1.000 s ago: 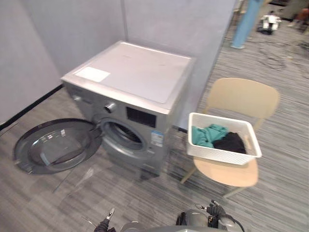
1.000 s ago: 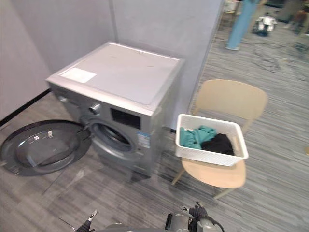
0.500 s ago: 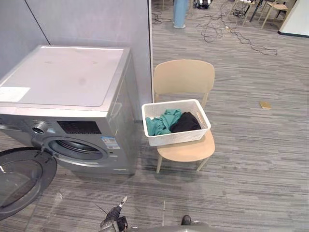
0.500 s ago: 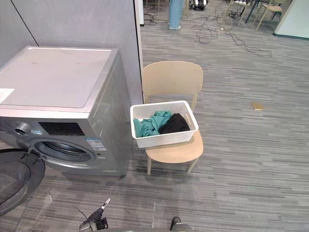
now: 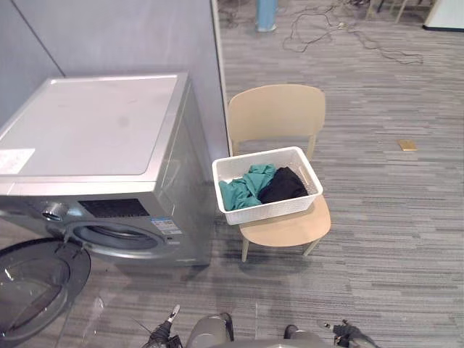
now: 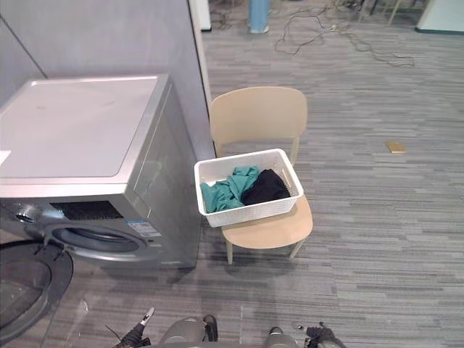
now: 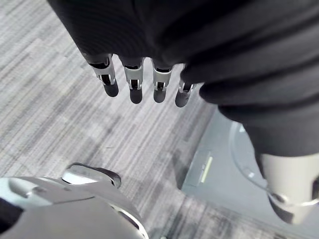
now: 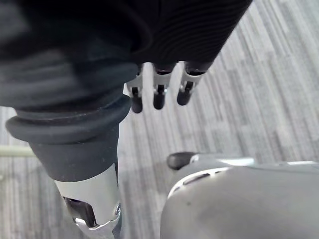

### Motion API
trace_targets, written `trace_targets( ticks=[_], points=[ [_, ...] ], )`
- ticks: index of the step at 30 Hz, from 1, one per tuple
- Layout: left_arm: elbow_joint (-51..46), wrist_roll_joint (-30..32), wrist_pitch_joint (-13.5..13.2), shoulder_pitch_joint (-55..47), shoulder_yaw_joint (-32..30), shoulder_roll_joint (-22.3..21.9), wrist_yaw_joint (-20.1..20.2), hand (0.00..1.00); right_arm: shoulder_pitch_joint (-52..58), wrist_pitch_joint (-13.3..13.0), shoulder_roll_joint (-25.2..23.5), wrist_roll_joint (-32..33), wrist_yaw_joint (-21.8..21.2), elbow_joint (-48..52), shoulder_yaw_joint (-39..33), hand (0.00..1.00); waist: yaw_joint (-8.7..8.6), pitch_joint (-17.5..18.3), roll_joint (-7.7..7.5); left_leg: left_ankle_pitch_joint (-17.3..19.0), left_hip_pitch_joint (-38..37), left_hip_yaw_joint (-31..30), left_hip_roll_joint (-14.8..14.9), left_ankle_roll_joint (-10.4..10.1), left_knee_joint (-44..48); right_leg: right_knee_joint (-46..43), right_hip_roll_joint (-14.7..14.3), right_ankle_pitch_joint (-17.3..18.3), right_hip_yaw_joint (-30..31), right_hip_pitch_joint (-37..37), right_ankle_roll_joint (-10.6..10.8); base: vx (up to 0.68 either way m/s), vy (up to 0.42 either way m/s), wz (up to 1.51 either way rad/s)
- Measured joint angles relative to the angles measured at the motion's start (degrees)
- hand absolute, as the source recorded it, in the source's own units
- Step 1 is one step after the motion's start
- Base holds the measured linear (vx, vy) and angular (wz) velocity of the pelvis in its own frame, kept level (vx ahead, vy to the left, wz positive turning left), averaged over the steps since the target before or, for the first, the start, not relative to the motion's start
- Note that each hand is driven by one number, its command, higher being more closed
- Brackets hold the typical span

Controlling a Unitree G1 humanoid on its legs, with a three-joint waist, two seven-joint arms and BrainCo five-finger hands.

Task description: Pick up the laundry basket with both hands and put the clothes into the washing machine.

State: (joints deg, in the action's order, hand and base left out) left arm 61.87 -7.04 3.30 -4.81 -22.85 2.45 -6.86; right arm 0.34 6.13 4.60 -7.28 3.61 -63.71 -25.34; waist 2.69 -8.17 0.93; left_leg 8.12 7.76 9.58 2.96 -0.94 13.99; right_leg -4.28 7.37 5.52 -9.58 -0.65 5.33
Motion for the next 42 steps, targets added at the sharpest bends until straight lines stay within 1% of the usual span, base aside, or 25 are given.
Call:
trace_targets(
  ticks=[3, 6, 8, 9, 11, 13, 14, 15, 17, 18, 19, 20, 21, 22, 23, 24, 27, 28, 29, 32, 33, 36, 39, 41, 42],
  points=[
    [1.22, -0.03, 0.28, -1.78, -1.93, -0.29, -0.92, 0.00, -0.42, -0.19, 0.19, 0.02, 0.24, 1.97, 0.04, 0.00, -0.09, 0.09, -0.47, -0.10, -2.44, 1.02, -1.83, 0.39, -2.58, 0.66, 1.41, -0.39, 1.39, -0.94, 0.30, 0.18, 0.098, -0.07],
    [1.19, -0.01, 0.21, -1.65, -1.86, -0.34, -0.90, 0.00, -0.47, -1.12, 0.12, 0.67, 0.17, 2.38, 0.71, 0.00, -0.27, 0.26, -0.59, 0.54, -4.32, 1.44, -2.48, 1.23, -4.16, -1.25, 1.80, -0.35, 1.87, -0.90, 0.24, 0.10, 0.077, -0.17],
    [1.14, -0.02, 0.14, -0.96, -1.43, -0.40, -0.89, 0.00, -0.22, -0.94, -0.09, 0.92, 0.19, 2.53, 0.84, 0.00, -0.25, 0.26, -0.43, 1.09, -5.55, 1.44, -2.04, 2.05, -5.63, -11.21, 2.04, 1.38, 2.09, 3.66, -0.57, 0.09, 0.070, -0.03],
    [0.99, -0.02, 0.14, -0.46, -0.22, -0.07, -0.89, 0.00, 1.43, -0.82, -1.17, 0.92, 0.20, 4.32, 1.98, 0.00, -0.57, 0.05, -1.19, 1.15, -7.09, 0.97, -2.12, 2.15, -6.12, -25.27, 3.47, 1.97, 2.31, 9.43, -0.03, 0.10, 0.064, 0.17],
    [0.31, -0.01, 0.14, -0.34, 0.75, 1.31, -0.90, 0.00, 2.97, -0.96, -2.19, 1.38, 0.26, 6.77, 4.09, 0.00, -1.62, -0.42, -2.80, 1.85, -8.64, 0.57, -3.06, 2.93, -5.31, -37.52, 5.34, 0.45, 4.33, 14.42, -0.59, 0.12, 0.044, 0.32],
    [-1.17, -0.01, 0.14, 0.19, 0.91, 1.61, -0.97, 0.00, 3.60, -1.01, -2.67, 2.39, 0.38, 7.89, 5.86, 0.00, -1.89, -0.07, -4.07, 2.26, -9.16, -0.22, -2.38, 3.23, -4.43, -43.33, 5.71, 0.19, 5.58, 16.88, -0.33, 0.17, -0.035, 0.25],
    [-1.54, -0.01, 0.14, 1.08, 1.57, 1.31, -0.98, 0.00, 3.37, -1.01, -3.02, 2.48, 0.68, 8.65, 6.12, 0.00, -1.70, -0.19, -3.90, 2.24, -9.56, -0.32, -1.40, 3.19, -4.80, -43.36, 5.66, 2.25, 4.16, 17.62, 0.99, 0.16, -0.072, 0.14],
    [-1.80, -0.01, 0.12, 1.52, 2.25, 1.04, -1.10, 0.00, 3.05, -1.07, -3.27, 2.58, 1.12, 9.05, 6.12, 0.00, -1.71, -0.30, -3.66, 2.24, -9.70, -0.36, -0.58, 3.18, -4.86, -42.26, 5.79, 3.36, 3.05, 17.97, 1.03, 0.10, -0.085, 0.03],
    [-2.03, -0.16, -0.05, 2.70, 2.76, -0.36, -2.20, 0.00, 2.35, -1.24, -3.63, 3.33, 1.60, 9.64, 6.01, 0.00, -1.71, -0.96, -2.56, 2.58, -10.23, -0.40, 2.11, 2.22, -4.70, -34.47, 5.68, 3.69, 0.92, 17.83, 0.51, 0.09, -0.128, -0.08],
    [-2.74, -0.32, -0.18, 2.79, 2.73, -0.85, -2.33, 0.00, 2.37, -1.25, -3.79, 3.47, 1.72, 9.92, 5.87, 0.00, -1.76, -1.11, -2.36, 3.19, -9.86, -0.81, 3.23, 1.20, -3.86, -27.65, 5.25, 3.11, 1.07, 17.30, 0.78, 0.09, -0.180, -0.05],
    [-2.97, -0.45, -0.28, 2.79, 2.64, -0.87, -2.33, 0.00, 2.52, -1.22, -3.89, 3.60, 1.75, 9.88, 5.66, 0.00, -1.77, -1.06, -2.59, 3.57, -9.59, -1.05, 3.50, 0.54, -3.50, -24.27, 4.85, 2.55, 1.73, 16.66, 1.37, 0.11, -0.232, 0.23],
    [-3.04, -1.36, -0.80, 2.73, 1.94, -0.34, -2.27, 0.00, 2.96, -1.17, -4.21, 4.45, 1.76, 8.86, 4.51, 0.00, -1.91, -0.87, -3.85, 4.41, -9.41, -2.29, 3.39, -1.10, -3.08, -18.45, 4.87, -4.08, 3.64, 15.31, 2.03, 0.16, -0.356, 0.43],
    [-3.01, -1.56, -1.15, 2.64, 1.57, -0.05, -2.27, 0.00, 3.74, -0.99, -4.33, 4.48, 1.71, 8.45, 4.11, 0.00, -1.82, -0.64, -5.14, 4.78, -9.48, -3.23, 2.84, -2.26, -3.10, -16.70, 5.48, -5.77, 3.16, 14.15, 2.48, 0.14, -0.356, 0.43],
    [-3.02, -2.25, -1.29, 2.62, 0.44, -0.33, -2.25, 0.00, 4.05, -0.87, -4.18, 4.45, 1.71, 8.11, 3.47, 0.00, -1.56, -0.49, -5.34, 4.97, -9.37, -3.44, 3.20, -2.86, -3.10, -15.67, 5.27, -3.91, 2.46, 13.08, 2.77, 0.13, -0.381, 0.27],
    [-2.87, -3.08, -1.39, 2.20, -1.46, -1.19, -2.19, 0.00, 4.01, -0.84, -4.00, 4.44, 1.70, 7.69, 1.79, 0.00, -1.26, -0.03, -4.29, 5.01, -8.98, -4.06, 4.64, -4.31, -3.23, -12.56, 4.29, -1.83, 1.36, 11.60, 2.31, 0.13, -0.316, 0.12],
    [-2.60, -3.79, -1.32, 1.79, -3.78, -2.30, -2.07, 0.00, 3.75, -0.83, -3.36, 4.44, 1.62, 7.49, 0.16, 0.00, -1.47, 0.37, -2.39, 4.34, -8.44, -4.98, 5.96, -5.33, -4.25, -10.44, 2.43, -1.85, -0.08, 11.36, 1.59, 0.13, -0.280, 0.17],
    [-0.39, -3.75, -0.88, 0.39, -8.24, -4.09, -1.87, 0.00, 3.90, 0.29, -1.62, 4.49, 1.54, 6.69, -4.38, 0.00, -1.78, 1.10, 0.11, 2.08, -9.99, -6.63, 8.83, -7.88, -8.30, -8.73, -0.60, -1.46, -2.37, 9.61, 0.44, 0.15, -0.217, 0.21],
    [-0.44, -3.52, -0.61, 0.05, -9.02, -4.09, -1.86, 0.00, 4.11, 0.67, -1.41, 4.47, 1.62, 7.85, -4.54, 0.00, -1.81, 1.17, 0.16, 1.62, -10.42, -6.79, 9.06, -7.98, -8.83, -8.30, -0.86, -1.47, -2.65, 8.96, 0.33, 0.11, -0.148, 0.12],
    [-0.53, -3.37, -0.05, -0.72, -9.63, -3.84, -1.88, 0.00, 5.24, 1.38, -1.19, 4.42, 1.69, 13.12, -4.21, 0.00, -1.93, 1.51, 0.09, 0.89, -10.57, -7.12, 9.11, -8.02, -9.51, -7.47, -1.27, -1.52, -2.83, 8.27, 0.24, 0.07, -0.100, 0.07],
    [-0.66, -3.09, 0.51, -2.96, -10.58, -3.29, -1.97, 0.00, 7.30, 1.14, 1.14, 4.28, 3.71, 32.65, -1.65, 0.00, -1.92, 2.71, -0.33, 0.74, -10.20, -7.23, 8.32, -7.95, -10.09, -5.00, -1.11, -2.87, -2.29, 8.24, 0.21, 0.04, -0.003, -0.03],
    [-0.66, -3.09, 0.55, -3.15, -10.56, -3.13, -1.97, 0.00, 7.14, 1.09, 1.32, 4.26, 3.89, 33.97, -1.66, 0.00, -1.91, 2.86, -0.32, 0.74, -10.18, -7.22, 8.23, -7.95, -10.07, -4.61, -1.10, -3.13, -2.16, 8.19, 0.28, 0.01, 0.058, -0.14],
    [-0.65, -2.90, 0.98, -4.49, -9.41, -1.17, -2.15, 0.00, 2.91, -0.54, 3.14, 0.71, 6.24, 41.44, -1.35, 0.00, -1.80, 3.10, -2.29, 0.60, -8.53, -7.18, 7.60, -7.77, -9.92, -0.10, -1.07, -6.30, -1.83, 8.14, 0.42, -0.02, 0.056, -0.04],
    [-1.55, -2.90, 1.05, -3.94, -4.84, 0.00, -2.40, 0.00, -2.94, -1.29, 5.80, -0.48, 7.96, 43.98, 2.89, 0.00, -1.76, 1.78, -3.11, 0.10, -6.23, -7.76, 6.45, -7.38, -9.09, 2.73, -0.24, -8.70, -2.25, 8.43, 0.66, -0.08, 0.041, 0.09],
    [-3.66, -3.17, 0.44, -2.60, 0.32, 0.26, -3.35, 0.00, -8.27, -1.59, 9.29, -1.42, 8.67, 44.34, 7.18, 0.00, -1.72, -0.57, -2.07, -0.59, -4.33, -8.57, 5.66, -6.77, -8.90, 2.98, 0.64, -9.64, -3.31, 9.31, 0.51, -0.15, 0.036, 0.30],
    [-5.38, -3.63, -0.30, -2.08, 2.79, 0.17, -3.32, 0.00, -12.57, -2.36, 11.70, -1.52, 8.71, 43.53, 9.98, 0.00, -1.54, -2.12, -1.02, -0.85, -3.14, -9.20, 5.28, -6.54, -8.91, 3.40, 0.91, -10.36, -3.74, 10.12, 0.60, -0.15, 0.025, 0.23]
  ],
)
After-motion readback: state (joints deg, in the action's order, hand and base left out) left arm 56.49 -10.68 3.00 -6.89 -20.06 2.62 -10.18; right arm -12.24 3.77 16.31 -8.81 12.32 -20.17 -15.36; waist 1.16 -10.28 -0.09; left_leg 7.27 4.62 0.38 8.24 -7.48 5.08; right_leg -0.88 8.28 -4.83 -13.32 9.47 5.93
